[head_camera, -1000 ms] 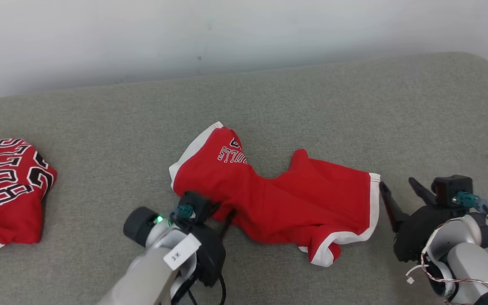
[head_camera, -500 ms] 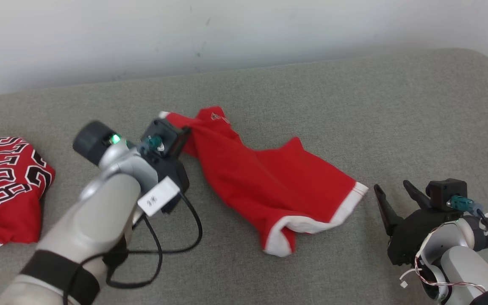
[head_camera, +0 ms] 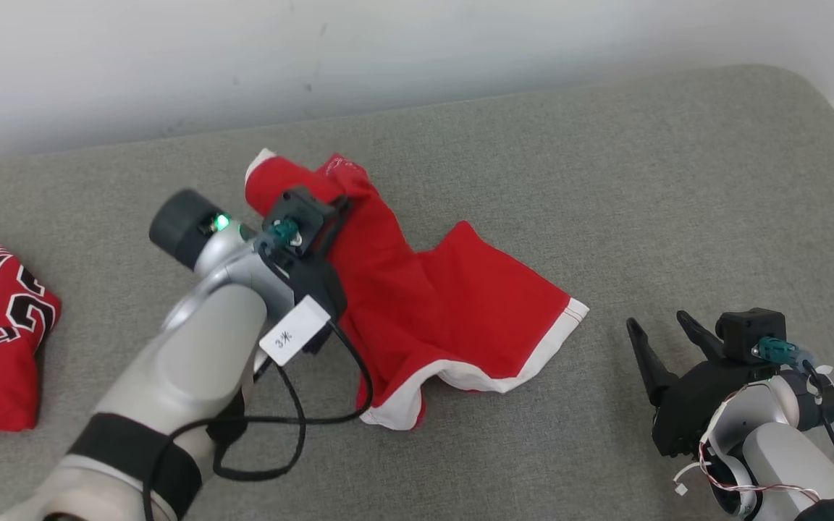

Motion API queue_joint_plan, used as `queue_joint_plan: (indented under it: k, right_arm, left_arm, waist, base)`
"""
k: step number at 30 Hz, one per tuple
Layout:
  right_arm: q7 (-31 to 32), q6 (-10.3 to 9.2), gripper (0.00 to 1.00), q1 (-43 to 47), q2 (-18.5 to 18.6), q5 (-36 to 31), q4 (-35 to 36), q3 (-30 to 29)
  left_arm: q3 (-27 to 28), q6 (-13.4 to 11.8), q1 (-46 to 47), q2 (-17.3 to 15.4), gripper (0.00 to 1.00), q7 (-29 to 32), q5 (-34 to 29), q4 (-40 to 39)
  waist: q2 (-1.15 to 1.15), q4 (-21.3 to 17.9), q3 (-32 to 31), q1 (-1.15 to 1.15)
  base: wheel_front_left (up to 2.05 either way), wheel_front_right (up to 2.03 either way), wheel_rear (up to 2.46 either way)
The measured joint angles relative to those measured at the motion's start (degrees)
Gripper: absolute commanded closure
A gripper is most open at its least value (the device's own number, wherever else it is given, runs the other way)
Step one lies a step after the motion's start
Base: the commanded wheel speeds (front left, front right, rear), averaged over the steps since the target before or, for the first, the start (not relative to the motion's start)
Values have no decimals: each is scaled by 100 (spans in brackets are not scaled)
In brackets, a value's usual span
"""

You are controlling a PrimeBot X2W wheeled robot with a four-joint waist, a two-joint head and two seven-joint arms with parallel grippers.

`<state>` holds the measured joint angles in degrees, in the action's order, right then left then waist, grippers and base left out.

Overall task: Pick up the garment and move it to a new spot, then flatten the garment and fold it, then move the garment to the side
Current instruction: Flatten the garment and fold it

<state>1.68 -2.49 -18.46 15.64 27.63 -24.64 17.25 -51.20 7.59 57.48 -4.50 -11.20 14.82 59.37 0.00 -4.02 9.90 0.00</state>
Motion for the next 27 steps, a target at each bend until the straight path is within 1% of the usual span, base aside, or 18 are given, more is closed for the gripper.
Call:
queue_joint_plan:
  k: [2,3,4,11,12,15,21,27]
  right_arm:
    - [-16,0,0,1,3,0,-10,-10]
    - [-18,-1,0,2,7,0,-23,-16]
    - [-22,-2,0,11,9,0,-34,-35]
    - [-91,-4,0,34,47,2,-101,-107]
    - [-102,-5,0,39,47,2,-104,-110]
    - [-127,-9,0,88,56,29,-114,-153]
    - [-169,-10,0,241,101,58,-146,-207]
    - [-177,-10,0,261,92,59,-181,-192]
  left_arm:
    - [20,0,-109,51,100,-1,66,136]
    - [70,0,-144,76,15,-20,123,197]
    - [111,0,-151,91,0,-44,160,245]
    - [667,-13,-237,159,0,-171,756,323]
    - [753,-58,-289,165,0,-180,842,321]
    - [899,-60,-519,182,0,-233,989,285]
    - [895,-53,-1013,210,0,-255,1126,162]
    - [771,-52,-1661,216,0,-297,1182,-198]
  waist:
    - [-1,-15,29,1]
    - [0,-15,38,1]
    - [0,-8,41,1]
    - [-1,155,6,0]
    - [-1,186,-4,0]
    - [-1,288,-35,0]
    - [-1,495,-78,0]
    - [-1,734,-159,-1]
  base:
    - [0,0,0]
    - [0,0,0]
    - [0,0,0]
    - [0,0,0]
    - [0,0,0]
    - [0,0,0]
    - [0,0,0]
    - [0,0,0]
